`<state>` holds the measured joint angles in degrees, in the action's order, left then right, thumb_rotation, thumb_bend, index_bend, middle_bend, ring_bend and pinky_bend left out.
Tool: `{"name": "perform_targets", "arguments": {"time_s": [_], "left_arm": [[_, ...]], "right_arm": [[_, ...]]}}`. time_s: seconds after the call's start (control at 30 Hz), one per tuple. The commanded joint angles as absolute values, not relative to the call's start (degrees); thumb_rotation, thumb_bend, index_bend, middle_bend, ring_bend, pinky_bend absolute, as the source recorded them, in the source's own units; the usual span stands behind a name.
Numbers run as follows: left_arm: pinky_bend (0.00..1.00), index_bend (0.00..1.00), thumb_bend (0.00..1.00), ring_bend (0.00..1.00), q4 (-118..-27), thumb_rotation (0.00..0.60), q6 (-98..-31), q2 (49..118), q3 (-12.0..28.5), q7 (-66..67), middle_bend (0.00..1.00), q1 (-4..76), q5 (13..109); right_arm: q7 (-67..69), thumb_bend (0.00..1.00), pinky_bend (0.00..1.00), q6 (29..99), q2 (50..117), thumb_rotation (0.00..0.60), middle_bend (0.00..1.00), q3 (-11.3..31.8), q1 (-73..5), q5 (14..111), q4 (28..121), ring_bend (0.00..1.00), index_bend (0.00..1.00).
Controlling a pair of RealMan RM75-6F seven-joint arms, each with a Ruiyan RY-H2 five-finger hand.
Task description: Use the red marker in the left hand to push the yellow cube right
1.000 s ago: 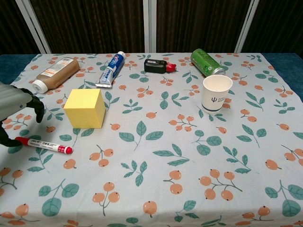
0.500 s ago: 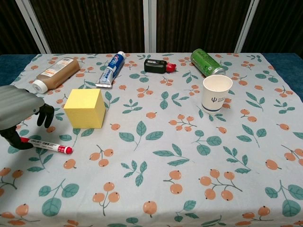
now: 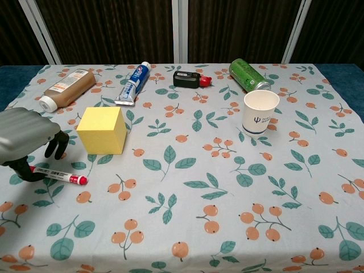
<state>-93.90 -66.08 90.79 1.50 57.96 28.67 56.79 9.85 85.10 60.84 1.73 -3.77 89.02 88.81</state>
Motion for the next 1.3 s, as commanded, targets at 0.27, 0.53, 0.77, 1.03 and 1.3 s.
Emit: {"name": "perform_targets", "arguments": {"time_s": [0.27,0.53,0.77,1.03,1.3], "left_arm": [[0.26,0.55,0.29,0.42,-93.96,0.600,-66.22,91.58,0.20,59.47,0.62,29.88,54.37],[0.26,0.57,0.31,0.43,-93.94,0.600,-66.20,91.44,-0.18,59.08,0.63,30.70,53.47],[0.26,0.57,0.33,0.43,-93.69,0.600,-66.05,91.50,-0.83,58.63,0.63,31.21,52.76],[0.28,0.59,0.35,0.44,-93.58,0.600,-65.60,91.15,-1.37,57.46,0.65,31.69,52.48],[0.46,0.67,0.37,0.53,-92.09,0.600,-66.23,90.51,-2.28,52.56,0.72,30.99,56.65]], "right_arm": [[10.26,0.27,0.00,85.08,60.80,0.600,0.10,1.74,-3.68,88.88,88.59,0.00,0.03],[10.31,0.27,0.00,85.22,60.84,0.600,0.10,1.69,-3.52,88.87,88.53,0.00,0.03],[10.38,0.27,0.00,85.16,60.89,0.600,0.10,1.68,-3.44,88.75,88.42,0.00,0.03],[10.18,0.27,0.00,85.02,60.82,0.600,0.10,1.75,-3.51,88.69,88.63,0.00,0.03],[9.65,0.27,0.00,85.01,60.78,0.600,0.10,1.73,-3.55,88.84,89.10,0.00,0.03]]}}
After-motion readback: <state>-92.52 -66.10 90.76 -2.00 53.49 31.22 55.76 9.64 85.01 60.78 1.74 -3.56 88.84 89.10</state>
